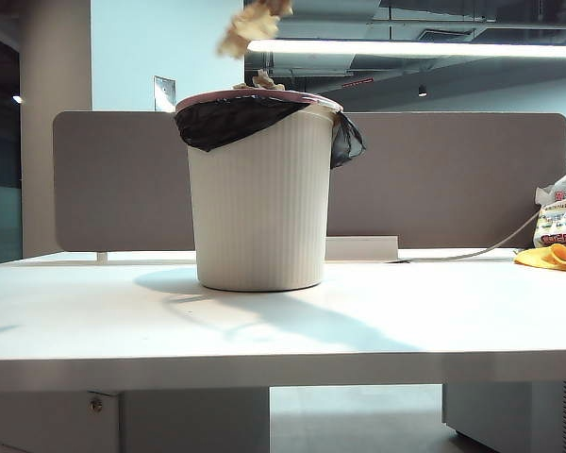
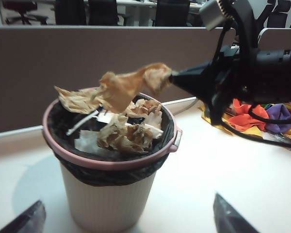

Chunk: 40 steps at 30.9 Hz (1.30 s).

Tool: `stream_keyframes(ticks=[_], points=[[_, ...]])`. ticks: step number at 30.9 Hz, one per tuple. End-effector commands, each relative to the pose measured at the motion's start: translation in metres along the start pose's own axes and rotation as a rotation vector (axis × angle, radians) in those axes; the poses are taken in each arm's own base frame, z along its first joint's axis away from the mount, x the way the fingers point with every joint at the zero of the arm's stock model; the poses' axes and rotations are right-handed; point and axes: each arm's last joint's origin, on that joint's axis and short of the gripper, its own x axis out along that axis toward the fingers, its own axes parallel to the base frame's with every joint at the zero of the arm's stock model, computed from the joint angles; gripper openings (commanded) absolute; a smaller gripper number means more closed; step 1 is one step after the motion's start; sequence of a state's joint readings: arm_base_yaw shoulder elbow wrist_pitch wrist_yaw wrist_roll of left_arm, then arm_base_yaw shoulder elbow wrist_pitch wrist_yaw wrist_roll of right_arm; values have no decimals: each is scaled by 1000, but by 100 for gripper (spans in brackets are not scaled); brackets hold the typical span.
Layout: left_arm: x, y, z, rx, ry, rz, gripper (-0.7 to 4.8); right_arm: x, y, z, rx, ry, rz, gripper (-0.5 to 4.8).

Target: Pick up all the trash on the table and put it in the trash can.

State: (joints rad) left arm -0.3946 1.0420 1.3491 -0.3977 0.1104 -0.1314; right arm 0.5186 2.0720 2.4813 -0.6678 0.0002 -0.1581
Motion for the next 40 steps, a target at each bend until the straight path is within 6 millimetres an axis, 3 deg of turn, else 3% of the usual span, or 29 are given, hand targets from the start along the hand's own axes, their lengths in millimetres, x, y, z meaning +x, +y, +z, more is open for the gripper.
stream_keyframes(ticks=[1, 5, 10, 11, 12, 14, 15, 16, 21, 25, 26, 27, 28, 29, 30, 31, 34, 40], points=[[13, 1, -2, -28, 23, -29, 479, 11, -17, -1, 32, -77, -32, -5], [20, 1, -7, -33, 58, -43, 479, 28, -28, -15, 72, -52, 21, -5], [20, 1, -6, -32, 48, -42, 479, 46, -27, -34, 79, 23, 69, 8], [20, 1, -6, -32, 48, -42, 479, 48, -26, -37, 81, 40, 74, 74], [20, 1, -6, -32, 49, -42, 479, 50, -24, -39, 81, 53, 87, 172], [19, 1, -6, -32, 49, -43, 479, 50, -23, -40, 82, 58, 112, 404], [18, 1, -5, -32, 49, -45, 479, 50, -22, -40, 83, 56, 119, 469], [17, 1, -5, -32, 46, -46, 479, 49, -22, -39, 83, 53, 120, 479], [11, 0, -2, -30, 30, -48, 479, 35, -24, -27, 78, 21, 111, 479], [3, -1, 1, -27, 9, -51, 479, 10, -25, -12, 76, 2, 109, 479], [0, -2, 2, -26, 0, -53, 479, 3, -25, -8, 77, 2, 110, 430], [-3, -2, 3, -25, -4, -55, 471, -7, -25, -3, 76, 5, 110, 285], [-7, -3, 3, -25, -1, -70, 282, -16, -25, 0, 70, 6, 114, 107], [-10, -4, 3, -23, 5, -93, 92, -25, -25, 4, 60, 6, 121, -36], [-14, -6, 3, -20, 9, -117, -27, -36, -25, 9, 56, 6, 121, 10], [-18, -6, 4, -12, 10, -134, 12, -46, -25, 13, 49, 7, 120, -7], [-27, -8, 3, -1, 21, -136, -5, -82, -25, 26, 38, -10, 114, -5], [-60, -11, -1, 36, 56, -128, -5, -176, -24, 50, -1, -71, 75, -5]])
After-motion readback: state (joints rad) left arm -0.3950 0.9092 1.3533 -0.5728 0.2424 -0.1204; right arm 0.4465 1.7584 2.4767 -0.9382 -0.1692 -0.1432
